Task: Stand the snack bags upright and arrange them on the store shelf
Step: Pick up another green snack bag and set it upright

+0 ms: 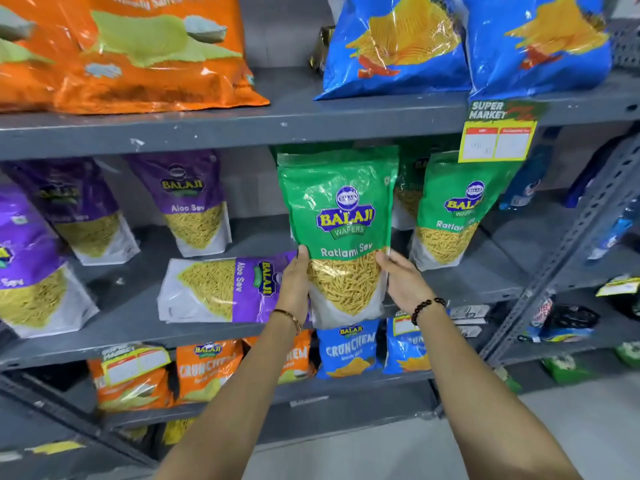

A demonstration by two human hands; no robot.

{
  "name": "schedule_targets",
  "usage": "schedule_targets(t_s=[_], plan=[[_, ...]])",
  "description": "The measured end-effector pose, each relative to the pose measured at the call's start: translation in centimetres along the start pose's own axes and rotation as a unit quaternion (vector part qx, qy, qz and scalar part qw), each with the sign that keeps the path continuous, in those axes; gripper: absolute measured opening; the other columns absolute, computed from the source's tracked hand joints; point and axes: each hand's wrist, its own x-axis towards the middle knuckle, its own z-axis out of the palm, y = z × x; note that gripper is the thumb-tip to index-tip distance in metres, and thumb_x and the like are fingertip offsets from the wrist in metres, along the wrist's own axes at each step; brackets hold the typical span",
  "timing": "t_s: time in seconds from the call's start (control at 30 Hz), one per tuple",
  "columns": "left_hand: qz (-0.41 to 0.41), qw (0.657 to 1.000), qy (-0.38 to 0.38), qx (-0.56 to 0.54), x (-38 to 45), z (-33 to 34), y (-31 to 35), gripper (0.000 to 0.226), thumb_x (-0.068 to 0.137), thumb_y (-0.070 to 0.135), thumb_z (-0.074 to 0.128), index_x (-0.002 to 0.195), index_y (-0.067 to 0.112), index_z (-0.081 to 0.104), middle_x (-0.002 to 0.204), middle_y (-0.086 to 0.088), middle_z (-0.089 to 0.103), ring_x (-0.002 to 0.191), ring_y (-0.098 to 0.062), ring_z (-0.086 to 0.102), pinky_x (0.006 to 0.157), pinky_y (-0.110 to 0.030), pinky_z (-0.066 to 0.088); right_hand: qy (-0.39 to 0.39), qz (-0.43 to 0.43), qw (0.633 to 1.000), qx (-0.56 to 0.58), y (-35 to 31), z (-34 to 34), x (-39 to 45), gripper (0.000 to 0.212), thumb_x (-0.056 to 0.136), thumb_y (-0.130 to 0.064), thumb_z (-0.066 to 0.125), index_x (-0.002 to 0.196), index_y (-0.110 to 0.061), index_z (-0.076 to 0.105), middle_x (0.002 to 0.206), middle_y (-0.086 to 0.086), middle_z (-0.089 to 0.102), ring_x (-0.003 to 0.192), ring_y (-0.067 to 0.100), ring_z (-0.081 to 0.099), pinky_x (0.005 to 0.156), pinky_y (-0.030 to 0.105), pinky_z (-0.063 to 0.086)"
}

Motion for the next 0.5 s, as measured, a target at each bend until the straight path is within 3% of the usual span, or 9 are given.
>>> schedule_targets(t_s=[0.1,0.2,0.3,0.43,0.5], plan=[[0.009,0.998,-0.026,0.048,3.0,0.8,0.1,0.046,0.097,0.034,0.039,0.132,0.006,0.048,0.138,-0.009,0.052,0.123,-0.019,0.052,0.107,-0.03,0.04,0.031,-0.004,0.999,-0.015,-0.3,-0.9,2.3,0.025,0.094,-0.006,0.047,0.117,-0.007,0.055,0.11,-0.004,0.059,0.107,0.01,0.054,0.099,0.025,0.038],[0.036,0.995,-0.029,0.09,5.5,1.3,0.4,0.038,0.1,0.019,0.034,0.13,-0.001,0.047,0.131,-0.009,0.055,0.11,-0.014,0.057,0.083,-0.008,0.047,0.092,-0.021,0.995,-0.034,-0.3,-1.4,4.8,0.041,0.093,-0.011,0.05,0.131,0.003,0.045,0.129,0.004,0.051,0.127,0.018,0.043,0.105,0.03,0.032],[0.033,0.995,-0.023,0.089,7.8,1.4,0.2,0.034,0.099,0.016,0.035,0.125,0.0,0.049,0.123,-0.018,0.058,0.108,-0.028,0.059,0.079,-0.017,0.05,0.124,-0.024,0.991,-0.046,-0.1,-1.7,6.6,0.054,0.09,-0.019,0.055,0.138,0.001,0.038,0.148,0.009,0.039,0.136,0.022,0.037,0.114,0.036,0.029],[0.016,0.996,-0.046,0.079,9.4,1.5,-0.1,0.033,0.099,0.011,0.034,0.126,0.0,0.049,0.115,-0.008,0.059,0.09,-0.006,0.059,0.064,-0.006,0.051,0.151,-0.018,0.988,-0.035,0.2,-1.7,7.7,0.055,0.091,-0.022,0.055,0.139,-0.003,0.038,0.149,0.009,0.039,0.137,0.021,0.036,0.114,0.038,0.029],[0.02,0.995,-0.058,0.084,9.7,1.5,0.1,0.033,0.099,0.009,0.035,0.127,-0.002,0.048,0.118,-0.011,0.058,0.09,-0.007,0.058,0.071,-0.01,0.051,0.156,-0.023,0.987,-0.044,0.3,-1.7,7.9,0.055,0.09,-0.025,0.055,0.139,-0.005,0.039,0.15,0.008,0.038,0.137,0.021,0.036,0.114,0.039,0.03]])
